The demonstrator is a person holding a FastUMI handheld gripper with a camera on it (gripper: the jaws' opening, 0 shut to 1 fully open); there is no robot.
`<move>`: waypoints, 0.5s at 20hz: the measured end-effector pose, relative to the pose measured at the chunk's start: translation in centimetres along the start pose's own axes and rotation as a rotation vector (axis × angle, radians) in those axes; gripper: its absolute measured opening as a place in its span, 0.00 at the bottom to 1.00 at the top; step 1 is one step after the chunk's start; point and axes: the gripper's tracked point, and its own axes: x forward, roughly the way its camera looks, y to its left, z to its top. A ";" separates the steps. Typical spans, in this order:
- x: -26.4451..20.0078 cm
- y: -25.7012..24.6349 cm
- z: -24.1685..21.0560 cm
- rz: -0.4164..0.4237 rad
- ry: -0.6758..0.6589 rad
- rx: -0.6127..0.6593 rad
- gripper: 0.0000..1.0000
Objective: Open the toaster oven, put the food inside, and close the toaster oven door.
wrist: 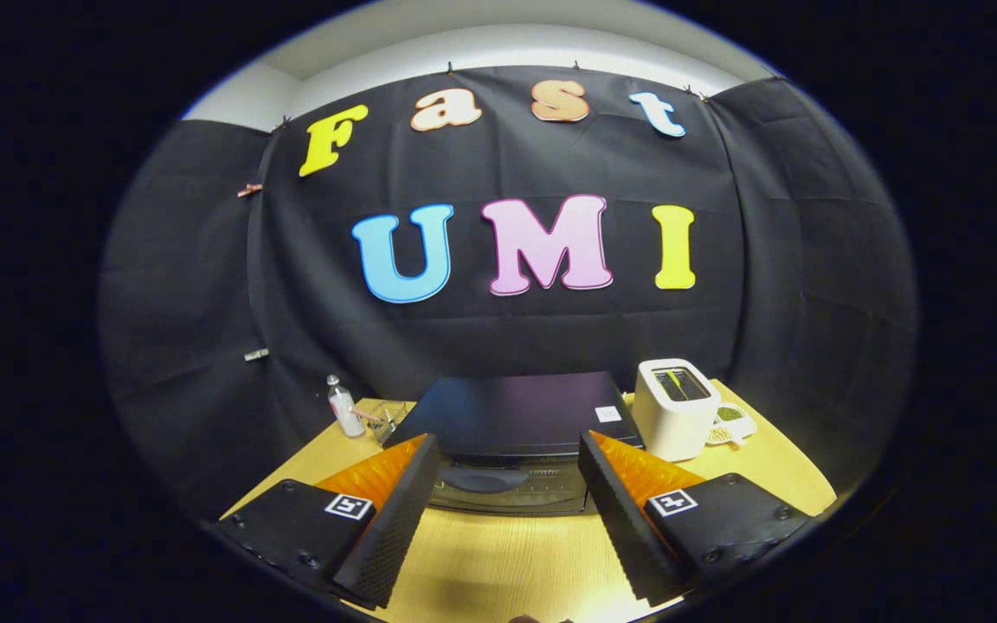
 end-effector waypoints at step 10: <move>-1.2 -2.7 3.5 -0.064 -0.085 0.038 0.98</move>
